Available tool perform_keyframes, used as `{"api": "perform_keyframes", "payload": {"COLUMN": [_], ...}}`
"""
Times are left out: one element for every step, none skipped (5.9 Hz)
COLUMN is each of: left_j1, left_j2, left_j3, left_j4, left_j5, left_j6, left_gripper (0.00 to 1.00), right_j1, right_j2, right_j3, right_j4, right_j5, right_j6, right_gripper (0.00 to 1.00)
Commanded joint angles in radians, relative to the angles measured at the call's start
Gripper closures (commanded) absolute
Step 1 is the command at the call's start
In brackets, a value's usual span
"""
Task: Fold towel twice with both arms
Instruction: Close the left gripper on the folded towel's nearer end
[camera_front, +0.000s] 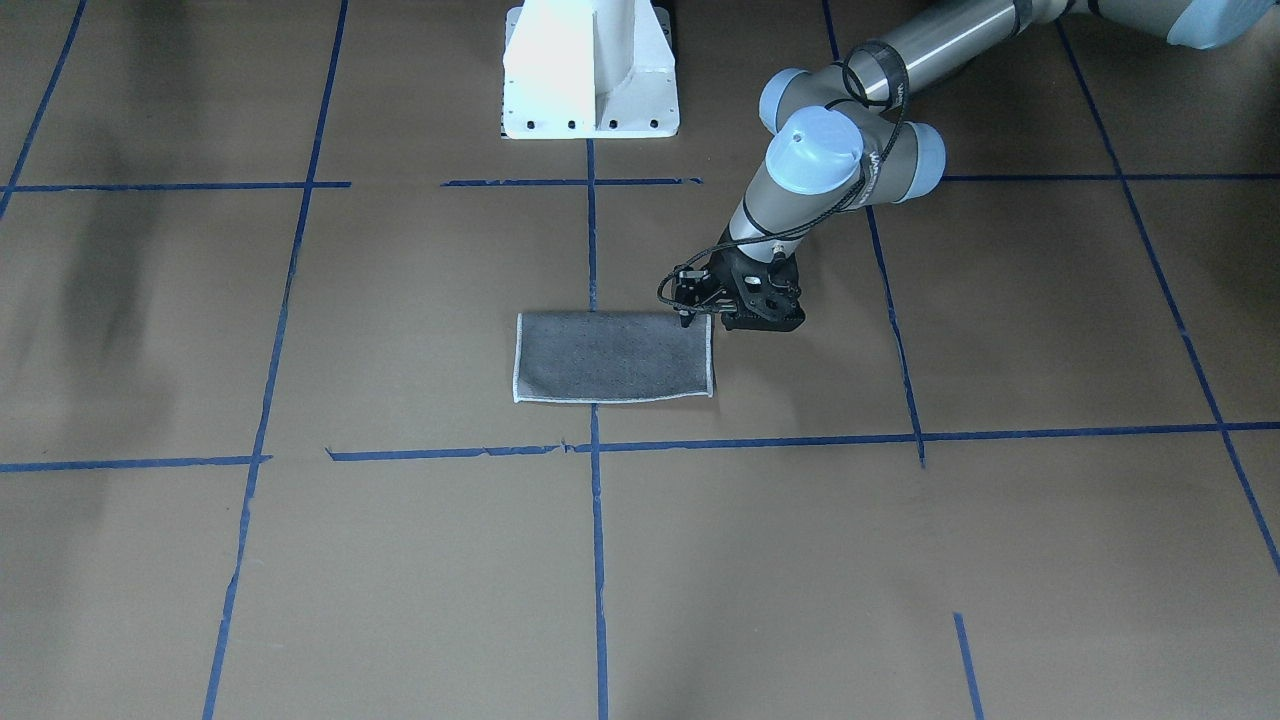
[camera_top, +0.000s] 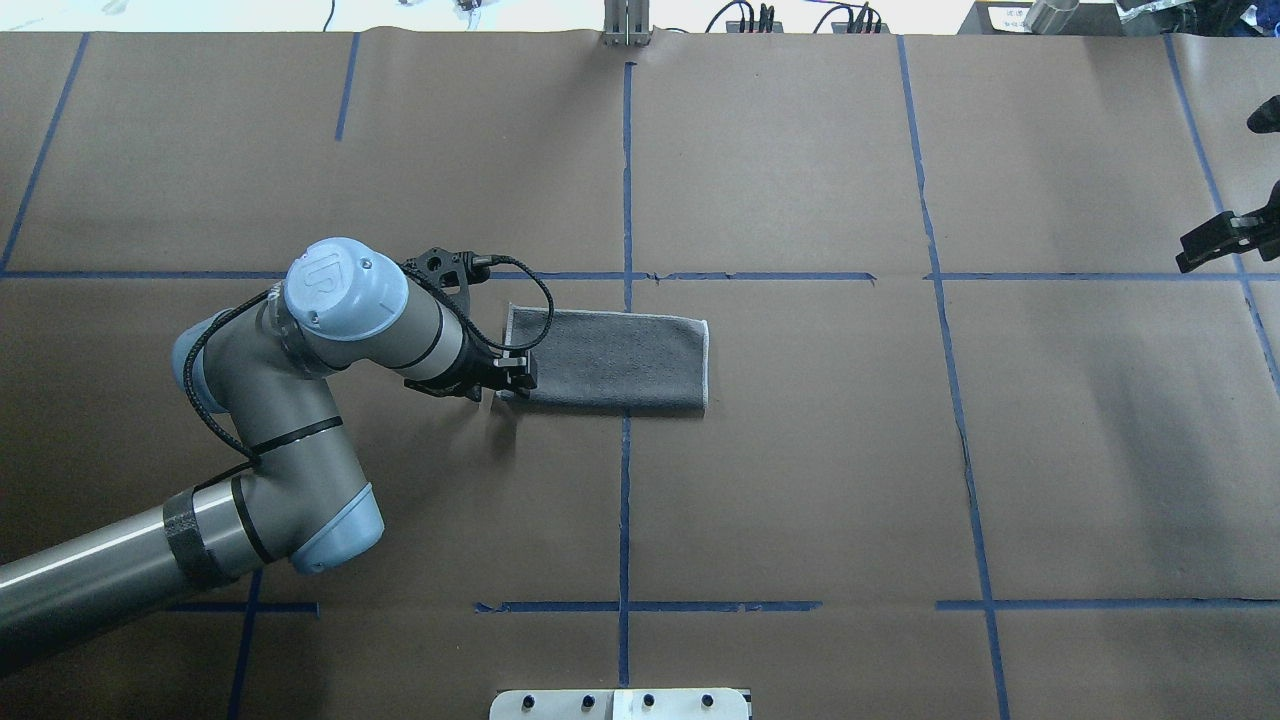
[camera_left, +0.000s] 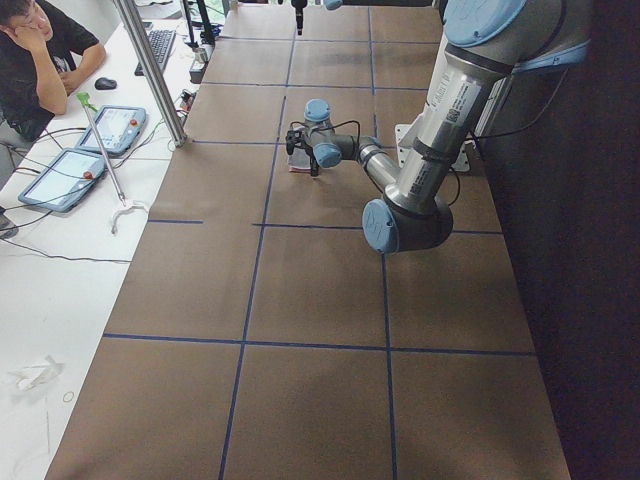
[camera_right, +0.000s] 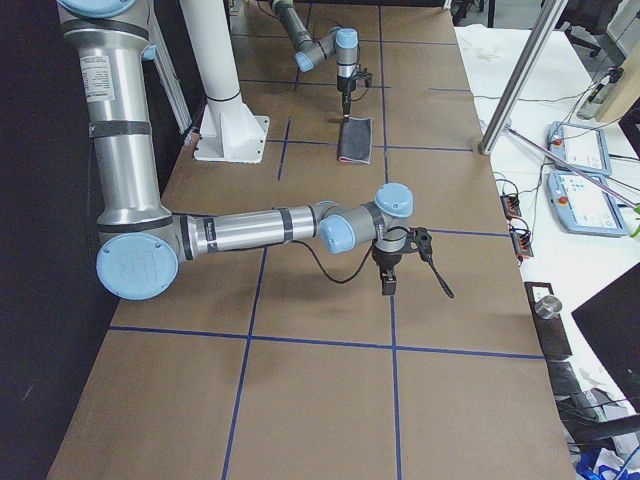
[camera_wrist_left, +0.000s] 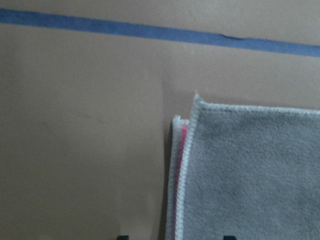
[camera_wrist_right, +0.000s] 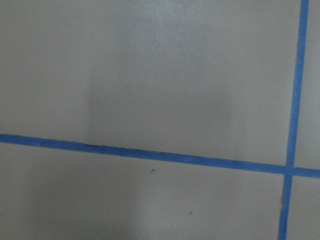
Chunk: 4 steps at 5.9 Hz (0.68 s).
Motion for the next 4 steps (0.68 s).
{"api": "perform_keyframes", "payload": {"left_j1": [0.0, 0.002, 0.002, 0.002], "left_j2": [-0.001, -0.003, -0.006, -0.011], "left_j3": [0.001, 0.003, 0.004, 0.004], "left_j4": [0.002, 0.002, 0.0, 0.0], "left_j5": [-0.007, -0.007, -0.005, -0.005], "left_j6": [0.0, -0.004, -0.028, -0.037], "left_gripper": [0.47, 0.47, 0.47, 0.47], "right_j1": [0.0, 0.0, 0.002, 0.005], "right_j2": [0.001, 0.001, -0.001, 0.001], "right_j3": [-0.002, 0.0, 0.0, 0.0], "right_j4": [0.0, 0.0, 0.0, 0.0], "right_j5": [0.0, 0.002, 0.005, 0.008], "right_j6": [0.0, 0.0, 0.0, 0.0], "right_gripper": [0.0, 0.0, 0.0, 0.0]}}
